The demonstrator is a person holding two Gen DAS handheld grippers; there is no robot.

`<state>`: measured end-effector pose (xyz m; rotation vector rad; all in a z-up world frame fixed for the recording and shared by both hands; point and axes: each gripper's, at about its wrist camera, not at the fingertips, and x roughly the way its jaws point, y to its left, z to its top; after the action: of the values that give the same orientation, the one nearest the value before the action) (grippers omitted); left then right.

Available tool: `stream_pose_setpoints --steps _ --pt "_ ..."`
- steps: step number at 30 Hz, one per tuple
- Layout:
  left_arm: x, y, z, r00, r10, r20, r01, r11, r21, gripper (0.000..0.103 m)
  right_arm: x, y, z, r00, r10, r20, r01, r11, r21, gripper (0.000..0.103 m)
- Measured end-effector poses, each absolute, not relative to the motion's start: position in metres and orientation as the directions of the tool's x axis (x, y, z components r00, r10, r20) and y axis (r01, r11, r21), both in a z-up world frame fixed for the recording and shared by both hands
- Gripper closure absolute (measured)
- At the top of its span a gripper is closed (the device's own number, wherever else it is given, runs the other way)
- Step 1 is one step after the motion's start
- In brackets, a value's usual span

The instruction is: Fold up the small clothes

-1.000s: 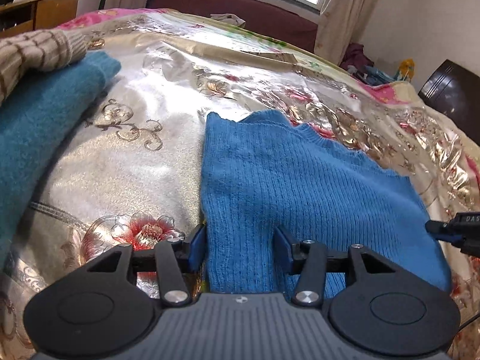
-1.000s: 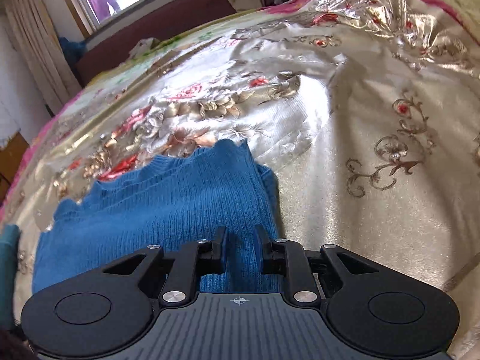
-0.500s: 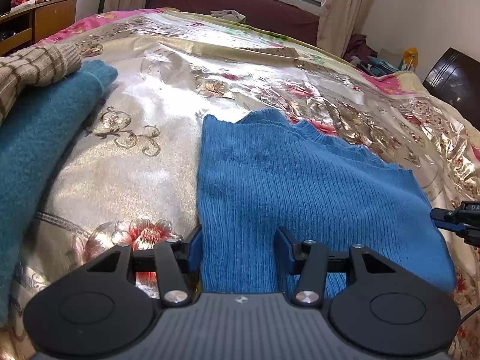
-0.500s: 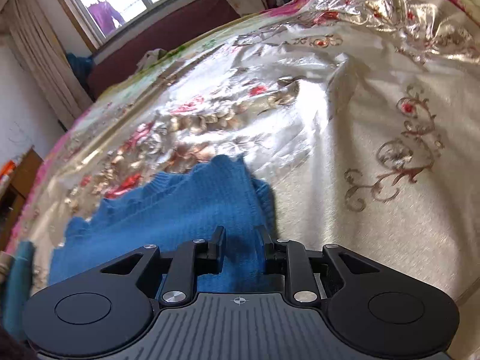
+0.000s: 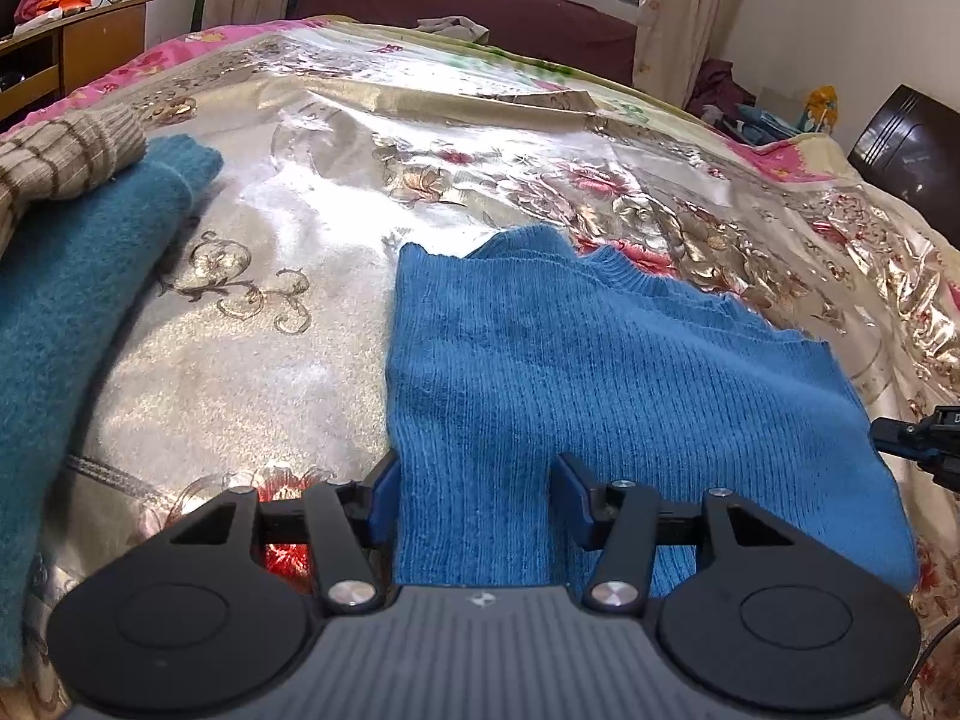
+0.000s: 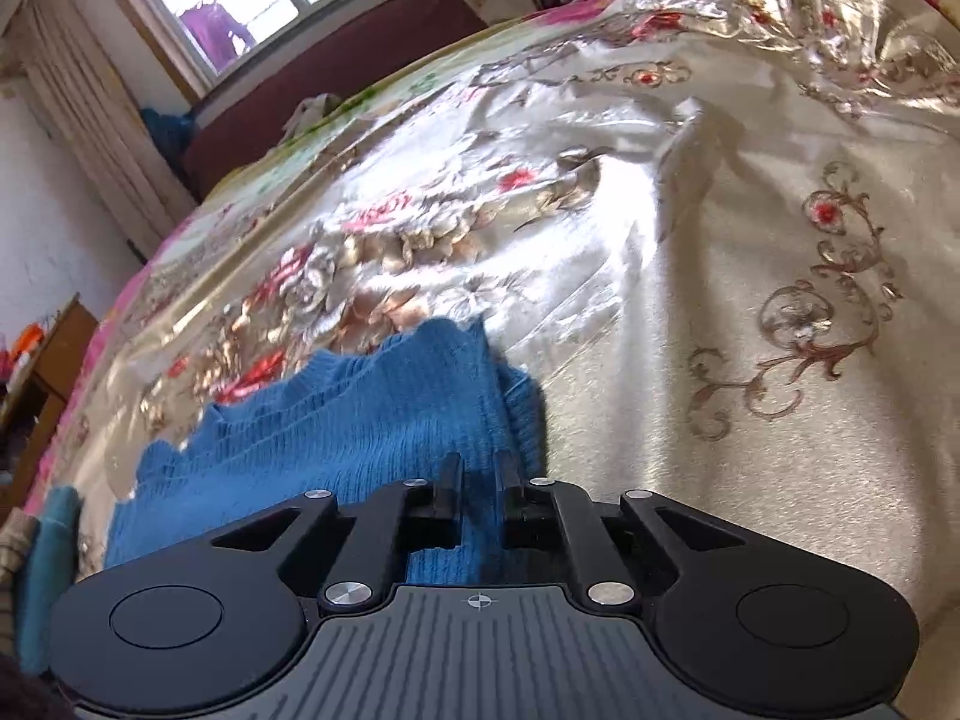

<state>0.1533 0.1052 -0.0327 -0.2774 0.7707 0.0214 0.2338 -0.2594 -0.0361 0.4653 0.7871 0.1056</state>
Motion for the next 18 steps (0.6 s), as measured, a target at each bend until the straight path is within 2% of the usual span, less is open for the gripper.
stream_pose_setpoints --steps 5,8,10,11,18 --pt "0.155 0.106 -0.031 0.72 -0.076 -0.689 -0.124 0.964 -0.236 0.047 0.242 -0.267 -0.043 0.697 0.289 -0.656 0.096 0.87 0.484 0.079" --pt "0.156 0.104 -0.029 0.719 -0.072 -0.691 -0.124 0.965 -0.229 0.046 0.246 -0.262 -0.047 0.681 0.312 -0.663 0.08 0.867 0.491 0.079" --pt "0.157 0.103 -0.028 0.719 -0.068 -0.692 -0.121 0.968 -0.221 0.046 0.245 -0.26 -0.046 0.684 0.304 -0.663 0.074 0.875 0.478 0.084" --pt "0.157 0.102 -0.026 0.721 -0.069 -0.689 -0.119 0.968 -0.221 0.046 0.244 -0.261 -0.044 0.69 0.3 -0.659 0.076 0.875 0.478 0.093" --pt "0.159 0.094 -0.011 0.764 -0.083 -0.64 -0.083 0.971 -0.224 0.046 0.229 -0.284 -0.027 0.751 0.274 -0.6 0.093 0.856 0.508 0.097"
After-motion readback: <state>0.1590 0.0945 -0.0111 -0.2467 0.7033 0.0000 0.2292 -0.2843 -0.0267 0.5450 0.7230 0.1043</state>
